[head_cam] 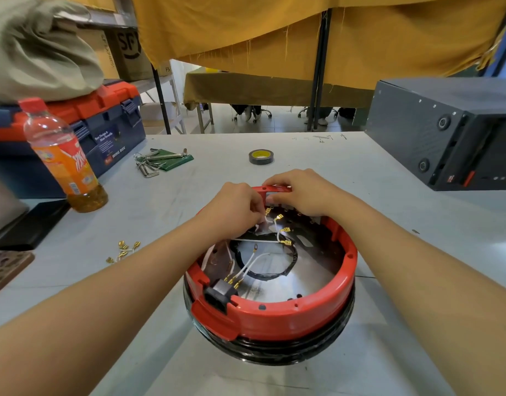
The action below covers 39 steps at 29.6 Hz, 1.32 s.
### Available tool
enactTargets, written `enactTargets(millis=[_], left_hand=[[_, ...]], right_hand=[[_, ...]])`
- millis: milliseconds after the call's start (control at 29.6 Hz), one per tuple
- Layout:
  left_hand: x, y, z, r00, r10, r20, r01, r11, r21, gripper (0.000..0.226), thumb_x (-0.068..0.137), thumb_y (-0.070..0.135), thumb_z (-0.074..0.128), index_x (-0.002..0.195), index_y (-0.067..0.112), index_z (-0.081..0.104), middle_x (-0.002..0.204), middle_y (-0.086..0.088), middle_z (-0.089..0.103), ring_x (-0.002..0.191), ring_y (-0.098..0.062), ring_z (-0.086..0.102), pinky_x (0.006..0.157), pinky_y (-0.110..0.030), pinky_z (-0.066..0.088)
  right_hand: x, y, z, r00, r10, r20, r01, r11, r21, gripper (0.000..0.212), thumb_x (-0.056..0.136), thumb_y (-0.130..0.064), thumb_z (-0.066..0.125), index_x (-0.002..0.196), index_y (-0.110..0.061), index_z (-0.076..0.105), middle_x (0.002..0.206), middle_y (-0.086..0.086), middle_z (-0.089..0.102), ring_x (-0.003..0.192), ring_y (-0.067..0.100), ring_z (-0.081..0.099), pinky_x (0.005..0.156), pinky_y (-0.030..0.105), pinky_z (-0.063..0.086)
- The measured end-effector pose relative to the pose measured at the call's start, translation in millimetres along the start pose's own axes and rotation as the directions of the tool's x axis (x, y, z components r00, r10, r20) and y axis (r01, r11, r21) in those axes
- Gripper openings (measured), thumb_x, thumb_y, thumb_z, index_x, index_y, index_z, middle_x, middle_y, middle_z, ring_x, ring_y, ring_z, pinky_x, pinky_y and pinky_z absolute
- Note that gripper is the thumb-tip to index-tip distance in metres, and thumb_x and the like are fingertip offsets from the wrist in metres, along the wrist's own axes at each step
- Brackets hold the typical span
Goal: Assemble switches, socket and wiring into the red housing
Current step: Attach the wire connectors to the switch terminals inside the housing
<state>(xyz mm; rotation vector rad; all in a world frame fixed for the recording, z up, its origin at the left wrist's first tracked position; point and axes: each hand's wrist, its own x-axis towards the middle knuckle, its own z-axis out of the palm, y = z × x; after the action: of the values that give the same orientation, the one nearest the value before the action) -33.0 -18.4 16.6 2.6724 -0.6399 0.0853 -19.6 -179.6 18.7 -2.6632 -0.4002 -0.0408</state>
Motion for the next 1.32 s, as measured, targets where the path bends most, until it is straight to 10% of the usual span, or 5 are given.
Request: enactTargets(millis=[338,574,777,1317], left_hand=[[3,9,-6,0.992,-0.015,0.121,0.033,0.989,-0.142,0.007,0.08,0.02,0.068,0.075,0.022,0.073,0.07,0.006,0.067,0.064,-0.005,0.054,0.053,-0.008,0.039],[6,19,0,0.986,0.021,0.167,0.014,0.979,-0.203,0.007,0.076,0.023,0.074,0.069,0.025,0.073,0.073,0.003,0.071,0.073,-0.011,0.063,0.069,-0.027,0.05],[6,10,6,0.986,0.008,0.164,0.033,0.97,-0.243,0.007,0.076,0.027,0.075,0.074,0.02,0.075,0.068,0.009,0.067,0.053,0.009,0.052,0.048,-0.005,0.038],[2,11,14,0.992,0.104,0.073,-0.09,0.981,-0.174,0.024,0.077,0.018,0.073,0.057,0.025,0.063,0.059,0.015,0.06,0.055,0.013,0.052,0.05,-0.002,0.035]], right_hand=[[-25,7,-2,0.981,0.156,-0.117,-0.149,0.987,0.067,0.035,0.08,-0.046,0.067,0.109,-0.026,0.067,0.1,0.003,0.06,0.086,0.016,0.052,0.069,0.027,0.039],[-44,11,1,0.964,0.201,-0.175,-0.178,0.974,0.139,0.028,0.084,-0.047,0.06,0.1,-0.026,0.068,0.088,-0.004,0.061,0.075,0.009,0.052,0.058,0.015,0.038],[-44,11,10,0.921,0.285,-0.266,-0.182,0.918,0.352,0.027,0.081,-0.038,0.069,0.091,-0.013,0.071,0.086,-0.001,0.067,0.081,0.013,0.06,0.065,0.02,0.044],[-45,14,13,0.904,0.308,-0.298,-0.169,0.895,0.413,0.022,0.081,-0.037,0.069,0.09,-0.018,0.074,0.08,-0.002,0.068,0.073,0.006,0.06,0.058,0.014,0.041]])
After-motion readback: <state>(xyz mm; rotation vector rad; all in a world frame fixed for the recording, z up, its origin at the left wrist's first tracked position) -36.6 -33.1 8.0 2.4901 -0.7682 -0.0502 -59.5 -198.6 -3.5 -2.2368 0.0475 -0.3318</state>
